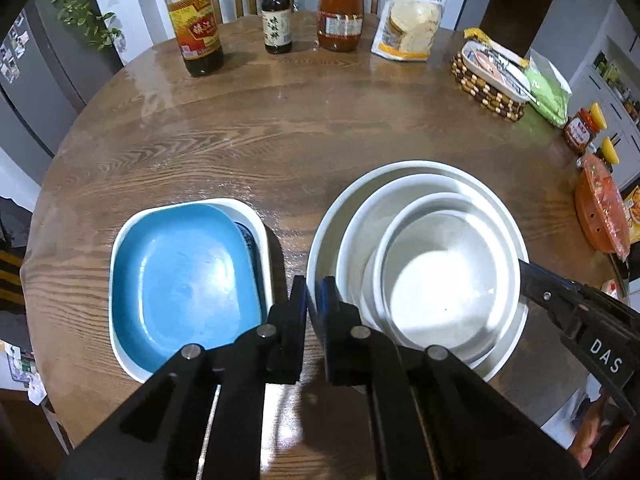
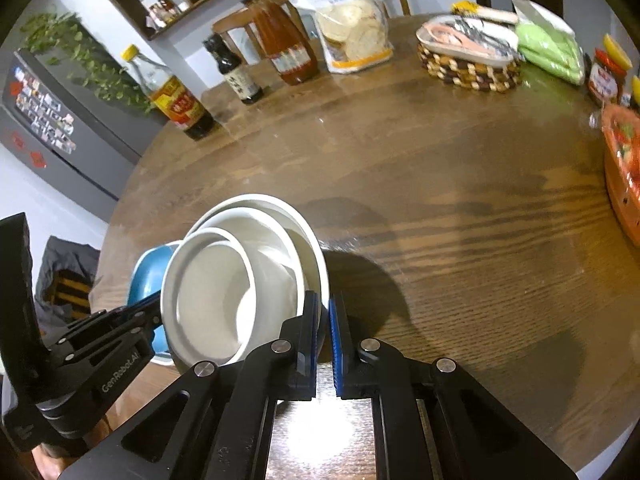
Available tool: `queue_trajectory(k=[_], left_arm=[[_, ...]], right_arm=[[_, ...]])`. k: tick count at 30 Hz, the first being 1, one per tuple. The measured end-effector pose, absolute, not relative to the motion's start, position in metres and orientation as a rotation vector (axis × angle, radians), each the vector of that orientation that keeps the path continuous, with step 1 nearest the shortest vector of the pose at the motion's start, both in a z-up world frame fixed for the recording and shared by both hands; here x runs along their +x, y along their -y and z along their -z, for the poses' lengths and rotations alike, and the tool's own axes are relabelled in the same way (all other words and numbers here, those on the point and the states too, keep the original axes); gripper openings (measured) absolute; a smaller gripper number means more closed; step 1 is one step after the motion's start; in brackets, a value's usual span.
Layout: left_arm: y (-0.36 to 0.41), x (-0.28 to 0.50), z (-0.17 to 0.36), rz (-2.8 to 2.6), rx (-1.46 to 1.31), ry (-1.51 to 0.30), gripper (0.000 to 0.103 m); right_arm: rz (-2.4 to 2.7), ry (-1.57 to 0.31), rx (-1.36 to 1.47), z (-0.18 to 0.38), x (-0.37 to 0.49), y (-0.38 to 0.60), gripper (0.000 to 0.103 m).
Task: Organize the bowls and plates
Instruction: 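Grasp the stack rim with the left gripper while the right gripper grips it too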
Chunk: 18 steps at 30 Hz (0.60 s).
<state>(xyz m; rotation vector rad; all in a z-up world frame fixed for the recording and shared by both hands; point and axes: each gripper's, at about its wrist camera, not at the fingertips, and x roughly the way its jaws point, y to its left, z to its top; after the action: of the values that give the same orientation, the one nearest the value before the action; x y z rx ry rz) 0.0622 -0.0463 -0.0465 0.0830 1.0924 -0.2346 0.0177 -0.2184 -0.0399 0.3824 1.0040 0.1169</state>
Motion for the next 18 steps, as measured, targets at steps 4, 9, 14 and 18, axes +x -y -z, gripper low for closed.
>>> queue_trajectory(k=[4,9,14,18], left_arm=[[0.030,0.060,0.033,0.209,0.053,-1.062,0.003],[0.003,0.055,0.021,0.155,0.018,-1.029,0.003],[-0.037,0.049,0.016,0.078,-0.028,-1.016,0.003],[-0.065,0.047,0.016,0.026,-0.051,-1.021,0.003]], right_arm=[[-0.157,-0.983,0.359,0.025,0.021,0.202,0.010],[-0.223,-0.972,0.319,0.015,0.031,0.172,0.010],[-0.297,-0.984,0.273,0.013,0.041,0.132,0.010],[-0.343,-1.002,0.250,0.016,0.049,0.104,0.010]])
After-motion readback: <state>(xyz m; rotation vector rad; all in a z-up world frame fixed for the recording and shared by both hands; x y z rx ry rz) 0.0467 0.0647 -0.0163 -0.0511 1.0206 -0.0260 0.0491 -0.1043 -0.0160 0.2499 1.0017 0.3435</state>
